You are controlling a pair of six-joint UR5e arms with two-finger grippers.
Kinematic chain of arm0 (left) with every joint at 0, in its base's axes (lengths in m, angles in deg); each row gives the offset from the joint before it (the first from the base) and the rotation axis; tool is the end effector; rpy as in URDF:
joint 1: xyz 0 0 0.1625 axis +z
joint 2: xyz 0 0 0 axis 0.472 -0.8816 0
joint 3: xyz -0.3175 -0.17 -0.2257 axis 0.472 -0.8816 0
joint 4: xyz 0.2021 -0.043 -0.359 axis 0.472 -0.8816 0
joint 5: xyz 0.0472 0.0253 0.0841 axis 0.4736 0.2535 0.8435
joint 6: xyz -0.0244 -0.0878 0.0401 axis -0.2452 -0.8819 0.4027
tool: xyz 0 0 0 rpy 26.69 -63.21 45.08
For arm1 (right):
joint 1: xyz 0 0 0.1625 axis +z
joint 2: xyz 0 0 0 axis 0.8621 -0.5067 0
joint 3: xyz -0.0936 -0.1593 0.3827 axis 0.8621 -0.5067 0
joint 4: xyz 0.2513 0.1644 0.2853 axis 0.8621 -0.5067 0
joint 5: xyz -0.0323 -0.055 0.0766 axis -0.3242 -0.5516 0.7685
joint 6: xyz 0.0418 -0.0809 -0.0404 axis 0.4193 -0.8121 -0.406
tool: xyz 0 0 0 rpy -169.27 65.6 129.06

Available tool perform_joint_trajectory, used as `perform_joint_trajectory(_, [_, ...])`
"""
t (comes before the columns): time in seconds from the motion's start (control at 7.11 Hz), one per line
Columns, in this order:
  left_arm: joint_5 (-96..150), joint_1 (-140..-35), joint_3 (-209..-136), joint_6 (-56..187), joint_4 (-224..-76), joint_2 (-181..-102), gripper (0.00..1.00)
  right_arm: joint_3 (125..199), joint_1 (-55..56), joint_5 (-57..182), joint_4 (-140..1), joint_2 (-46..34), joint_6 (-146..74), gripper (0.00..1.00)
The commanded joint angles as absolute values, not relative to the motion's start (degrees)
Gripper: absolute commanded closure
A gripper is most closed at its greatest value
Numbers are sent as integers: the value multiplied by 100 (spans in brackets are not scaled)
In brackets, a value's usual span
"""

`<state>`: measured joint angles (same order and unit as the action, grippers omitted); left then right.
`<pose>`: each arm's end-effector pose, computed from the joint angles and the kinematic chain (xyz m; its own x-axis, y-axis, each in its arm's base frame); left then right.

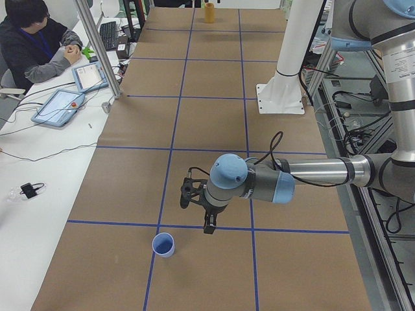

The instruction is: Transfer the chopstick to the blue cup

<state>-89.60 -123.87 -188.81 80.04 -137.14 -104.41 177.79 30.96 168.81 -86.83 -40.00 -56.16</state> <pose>-0.0961 -0.3674 0.6136 0.6803 0.1005 -0.7260 0.0956 0.9699 0.2239 0.0736 -0.3866 0.6195 0.7714 -0.0666 0.6329 0.0415 0.9977 0.0544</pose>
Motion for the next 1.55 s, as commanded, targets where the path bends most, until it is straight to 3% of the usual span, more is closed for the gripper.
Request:
perform_joint_trajectory(0.0, [-8916,-12396,-18793,7975,-14945,-10668,2,17720,3097,16893,-7623,-3790,-5558,0])
perform_joint_trajectory(0.14, [-8968,-12396,-18374,7932,-15457,-10983,2,17598,3097,17032,-7503,-3807,-5540,0])
perform_joint_trajectory(0.98, [-8908,-12361,-18080,7860,-16173,-11337,2,17693,2923,17718,-7229,-3597,-5260,0])
perform_joint_trajectory(1.41, [-8829,-12361,-16557,8634,-16165,-11941,0,17869,2238,17658,-7229,-3219,-4187,0])
